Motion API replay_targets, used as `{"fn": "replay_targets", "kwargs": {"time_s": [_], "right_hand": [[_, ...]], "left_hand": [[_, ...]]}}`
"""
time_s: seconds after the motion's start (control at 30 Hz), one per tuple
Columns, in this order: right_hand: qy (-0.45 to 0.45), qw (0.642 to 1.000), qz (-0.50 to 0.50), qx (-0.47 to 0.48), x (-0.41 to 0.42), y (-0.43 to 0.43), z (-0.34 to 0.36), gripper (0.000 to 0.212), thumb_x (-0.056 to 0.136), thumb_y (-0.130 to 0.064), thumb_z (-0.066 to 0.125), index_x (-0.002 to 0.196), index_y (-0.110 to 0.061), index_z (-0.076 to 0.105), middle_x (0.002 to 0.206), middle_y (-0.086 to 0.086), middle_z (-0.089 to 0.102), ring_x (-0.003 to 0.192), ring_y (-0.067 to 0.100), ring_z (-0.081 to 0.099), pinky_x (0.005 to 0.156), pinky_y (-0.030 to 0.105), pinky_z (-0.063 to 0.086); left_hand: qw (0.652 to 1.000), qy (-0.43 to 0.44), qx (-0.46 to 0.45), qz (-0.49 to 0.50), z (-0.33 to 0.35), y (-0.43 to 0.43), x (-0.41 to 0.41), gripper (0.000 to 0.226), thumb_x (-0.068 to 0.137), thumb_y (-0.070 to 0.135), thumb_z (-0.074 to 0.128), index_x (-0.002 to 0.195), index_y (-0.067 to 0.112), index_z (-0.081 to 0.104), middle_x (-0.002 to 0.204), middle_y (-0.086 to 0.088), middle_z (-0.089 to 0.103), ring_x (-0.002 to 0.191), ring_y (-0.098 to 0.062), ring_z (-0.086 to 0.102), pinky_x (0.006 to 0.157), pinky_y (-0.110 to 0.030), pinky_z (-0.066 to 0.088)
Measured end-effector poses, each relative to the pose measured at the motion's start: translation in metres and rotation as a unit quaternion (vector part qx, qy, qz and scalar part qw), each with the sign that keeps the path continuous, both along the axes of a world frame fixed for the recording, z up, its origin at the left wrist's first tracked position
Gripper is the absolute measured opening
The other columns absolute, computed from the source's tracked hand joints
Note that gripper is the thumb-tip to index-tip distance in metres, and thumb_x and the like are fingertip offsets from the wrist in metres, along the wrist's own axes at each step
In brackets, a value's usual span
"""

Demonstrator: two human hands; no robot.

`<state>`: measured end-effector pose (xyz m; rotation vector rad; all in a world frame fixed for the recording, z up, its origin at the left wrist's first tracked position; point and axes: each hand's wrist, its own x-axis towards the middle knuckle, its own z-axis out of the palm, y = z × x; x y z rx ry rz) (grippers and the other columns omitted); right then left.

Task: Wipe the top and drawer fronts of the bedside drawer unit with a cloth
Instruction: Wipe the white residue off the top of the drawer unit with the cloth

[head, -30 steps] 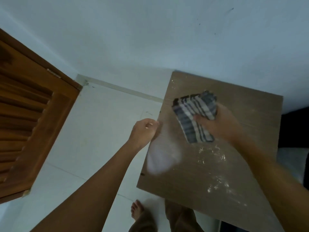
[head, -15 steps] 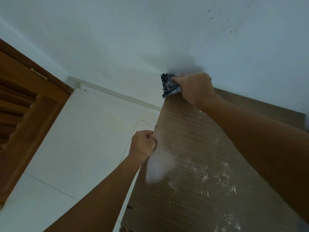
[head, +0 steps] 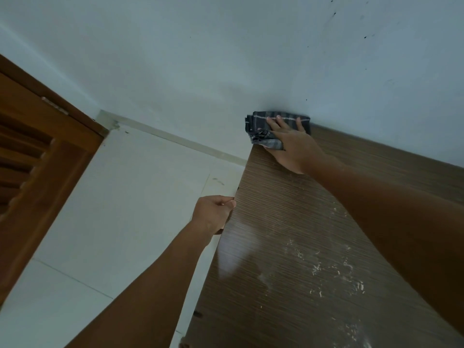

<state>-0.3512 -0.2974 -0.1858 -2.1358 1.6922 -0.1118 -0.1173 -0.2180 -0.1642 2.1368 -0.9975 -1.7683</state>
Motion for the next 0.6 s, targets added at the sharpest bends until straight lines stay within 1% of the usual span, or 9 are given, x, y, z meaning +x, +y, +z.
{"fn": "replay_targets", "kwargs": {"time_s": [0.1,0.23,0.4,0.47,0.53,0.6], "right_hand": [[-0.007,1.000,0.005,0.001,0.002,0.011,-0.001,0.054,0.102,-0.044,0.038,0.149,-0.019,0.034,0.162,0.000,0.016,0.150,0.017,0.005,0.120,0.050,-0.008],[-0.018,1.000,0.019,-0.004,0.011,0.038,-0.002,0.053,0.101,-0.043,0.042,0.147,-0.018,0.037,0.161,0.000,0.017,0.150,0.017,0.005,0.120,0.054,-0.006],[-0.019,0.998,0.052,-0.019,0.023,0.082,-0.006,0.053,0.098,-0.039,0.048,0.148,-0.027,0.033,0.159,-0.001,0.020,0.149,0.018,0.007,0.119,0.056,-0.005],[-0.019,0.998,0.058,-0.008,0.029,0.105,-0.006,0.056,0.096,-0.037,0.052,0.148,-0.029,0.032,0.159,-0.003,0.016,0.148,0.016,0.003,0.118,0.054,-0.008],[-0.005,0.998,0.069,-0.004,0.033,0.129,-0.007,0.061,0.094,-0.038,0.054,0.148,-0.033,0.028,0.157,-0.007,0.010,0.147,0.013,-0.003,0.118,0.052,-0.011],[0.004,0.997,0.078,0.003,0.038,0.153,-0.006,0.064,0.092,-0.040,0.055,0.148,-0.036,0.025,0.158,-0.007,0.009,0.147,0.013,-0.004,0.117,0.051,-0.013]], "left_hand": [[1.000,0.007,0.011,0.000,-0.001,0.000,0.002,0.015,0.092,0.021,0.066,0.103,0.018,0.075,0.098,-0.004,0.074,0.094,-0.021,0.069,0.080,-0.040,0.059],[1.000,0.014,0.013,0.008,0.000,0.001,0.002,0.014,0.092,0.022,0.066,0.103,0.019,0.075,0.102,-0.005,0.073,0.097,-0.022,0.068,0.075,-0.036,0.059],[0.999,0.034,0.033,0.010,0.007,0.001,0.001,0.009,0.093,0.020,0.065,0.098,0.018,0.073,0.099,-0.004,0.072,0.084,-0.018,0.066,0.062,-0.029,0.053],[0.998,0.040,0.046,0.007,0.009,0.000,0.002,0.007,0.093,0.019,0.064,0.095,0.019,0.072,0.098,-0.004,0.071,0.084,-0.018,0.065,0.063,-0.029,0.053],[0.997,0.044,0.058,0.001,0.010,-0.001,0.003,0.008,0.093,0.021,0.065,0.096,0.019,0.072,0.101,-0.004,0.071,0.091,-0.021,0.066,0.066,-0.030,0.054],[0.996,0.047,0.069,-0.009,0.010,-0.002,0.004,0.010,0.092,0.023,0.066,0.099,0.018,0.073,0.103,-0.004,0.072,0.097,-0.022,0.067,0.068,-0.032,0.055]]}}
